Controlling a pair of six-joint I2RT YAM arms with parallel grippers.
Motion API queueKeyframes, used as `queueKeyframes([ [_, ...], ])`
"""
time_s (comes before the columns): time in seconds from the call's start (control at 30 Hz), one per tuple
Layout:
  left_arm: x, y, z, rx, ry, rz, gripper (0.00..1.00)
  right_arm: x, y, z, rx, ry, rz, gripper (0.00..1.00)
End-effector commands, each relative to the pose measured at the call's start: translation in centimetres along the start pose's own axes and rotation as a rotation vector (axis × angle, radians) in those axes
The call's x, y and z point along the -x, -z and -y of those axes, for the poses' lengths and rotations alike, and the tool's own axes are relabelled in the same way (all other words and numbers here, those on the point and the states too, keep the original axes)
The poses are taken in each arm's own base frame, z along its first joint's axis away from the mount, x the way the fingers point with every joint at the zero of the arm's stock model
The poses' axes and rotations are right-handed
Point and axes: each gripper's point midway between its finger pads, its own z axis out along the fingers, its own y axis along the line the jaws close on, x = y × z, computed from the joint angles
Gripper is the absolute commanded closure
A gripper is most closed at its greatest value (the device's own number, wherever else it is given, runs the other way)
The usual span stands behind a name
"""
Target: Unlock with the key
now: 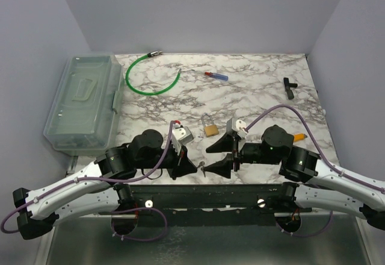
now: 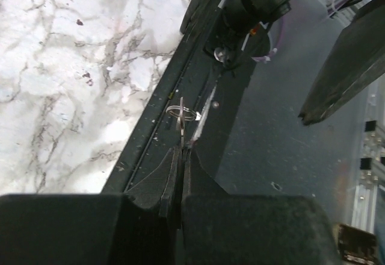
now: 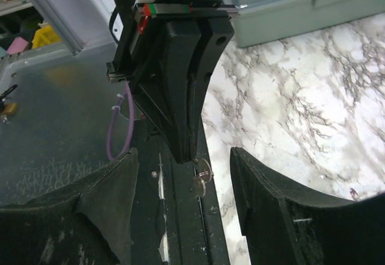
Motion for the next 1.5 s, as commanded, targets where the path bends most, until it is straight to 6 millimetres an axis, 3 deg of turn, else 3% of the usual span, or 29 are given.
queueKeyframes([
  [0.0,0.3,0.9,1.9,-0.03,0.081,-0.095,1.0,0.1,-1.5,-0.6,0.063,0.006,-0.005,0.34],
  [0.17,1.0,1.3,2.3,-0.001,0.109,-0.15,1.0,-0.8,-2.3,0.0,0.037,-0.035,-0.027,0.34],
  [0.47,0.5,1.8,2.7,0.003,0.119,-0.228,1.0,-1.9,-1.7,-1.6,0.127,-0.047,-0.034,0.4],
  [1.03,0.4,1.7,3.1,-0.027,0.103,-0.247,1.0,-3.7,-2.1,-1.9,0.164,-0.055,-0.086,0.46],
  [1.47,0.7,2.1,3.9,-0.066,0.091,-0.242,1.0,-4.5,-2.3,-0.9,0.11,-0.058,-0.11,0.42],
])
